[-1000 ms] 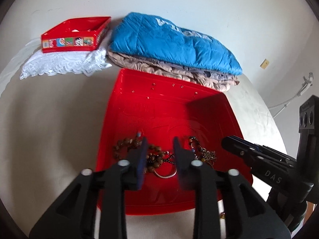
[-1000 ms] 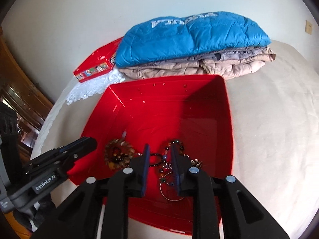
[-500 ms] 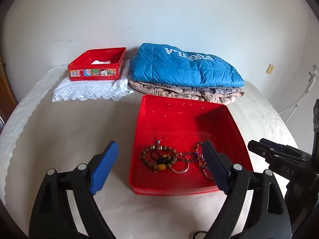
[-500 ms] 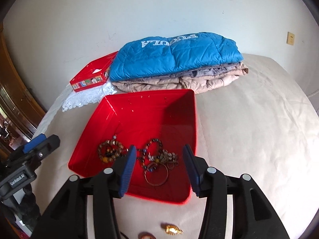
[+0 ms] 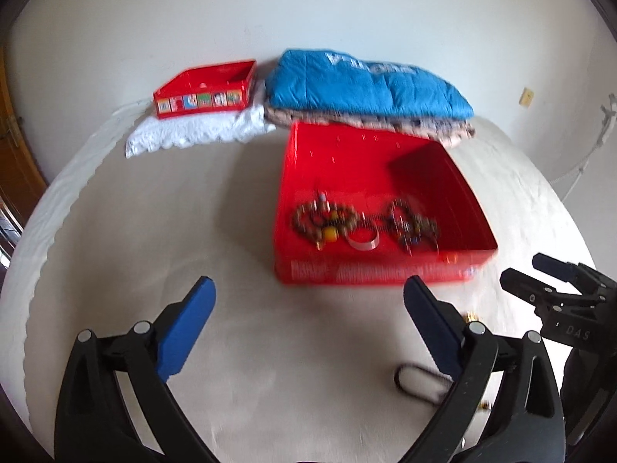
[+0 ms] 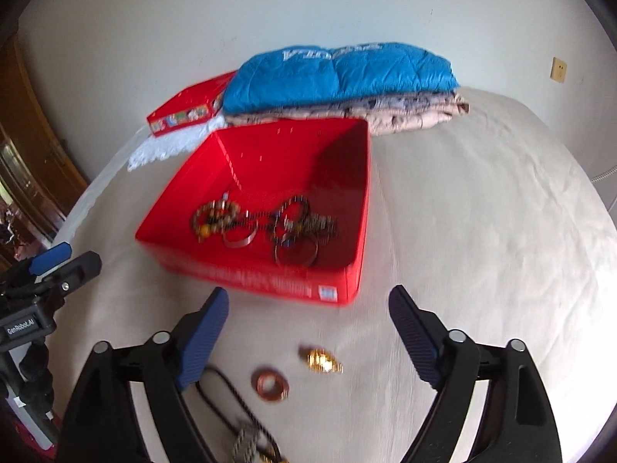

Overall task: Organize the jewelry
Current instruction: 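Withdraw both grippers and move the right gripper toward the silver watch, then grasp the black cord pendant with the right gripper while the left gripper grasps the silver watch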

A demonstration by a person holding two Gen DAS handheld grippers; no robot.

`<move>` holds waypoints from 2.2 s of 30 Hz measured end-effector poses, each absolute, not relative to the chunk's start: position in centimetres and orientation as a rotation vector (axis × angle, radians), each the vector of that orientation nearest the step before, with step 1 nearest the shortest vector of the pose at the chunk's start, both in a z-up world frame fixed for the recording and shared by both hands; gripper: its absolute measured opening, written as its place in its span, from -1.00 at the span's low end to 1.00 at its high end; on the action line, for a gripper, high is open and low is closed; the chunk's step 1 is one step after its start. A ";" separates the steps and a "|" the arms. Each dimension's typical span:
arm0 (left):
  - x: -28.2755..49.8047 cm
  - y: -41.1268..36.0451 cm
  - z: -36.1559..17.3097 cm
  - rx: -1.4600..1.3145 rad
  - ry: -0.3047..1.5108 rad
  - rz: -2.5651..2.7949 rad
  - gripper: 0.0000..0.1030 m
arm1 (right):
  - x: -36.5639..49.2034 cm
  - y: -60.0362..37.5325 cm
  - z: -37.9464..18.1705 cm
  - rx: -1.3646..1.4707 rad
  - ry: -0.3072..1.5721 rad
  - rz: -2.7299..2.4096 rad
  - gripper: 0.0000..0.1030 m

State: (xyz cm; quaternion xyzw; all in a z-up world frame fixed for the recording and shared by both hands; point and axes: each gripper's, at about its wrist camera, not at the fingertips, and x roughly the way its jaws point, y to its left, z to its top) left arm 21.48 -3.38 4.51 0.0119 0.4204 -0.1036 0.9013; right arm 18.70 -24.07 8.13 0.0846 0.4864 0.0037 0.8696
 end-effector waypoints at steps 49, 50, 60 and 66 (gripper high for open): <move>10.8 -9.8 -3.5 0.028 1.140 -0.398 0.89 | 8.0 -27.1 3.5 0.244 1.180 0.166 -0.80; 10.7 -10.2 -3.7 0.034 1.146 -0.404 0.89 | 7.8 -27.9 3.6 0.253 1.172 0.143 -0.80; 10.2 -12.9 -5.2 0.087 1.196 -0.444 0.73 | 6.7 -30.0 2.6 0.300 1.177 0.107 -0.80; 10.1 -14.3 -5.3 0.158 1.192 -0.441 0.25 | 6.7 -30.0 2.2 0.312 1.181 0.115 -0.80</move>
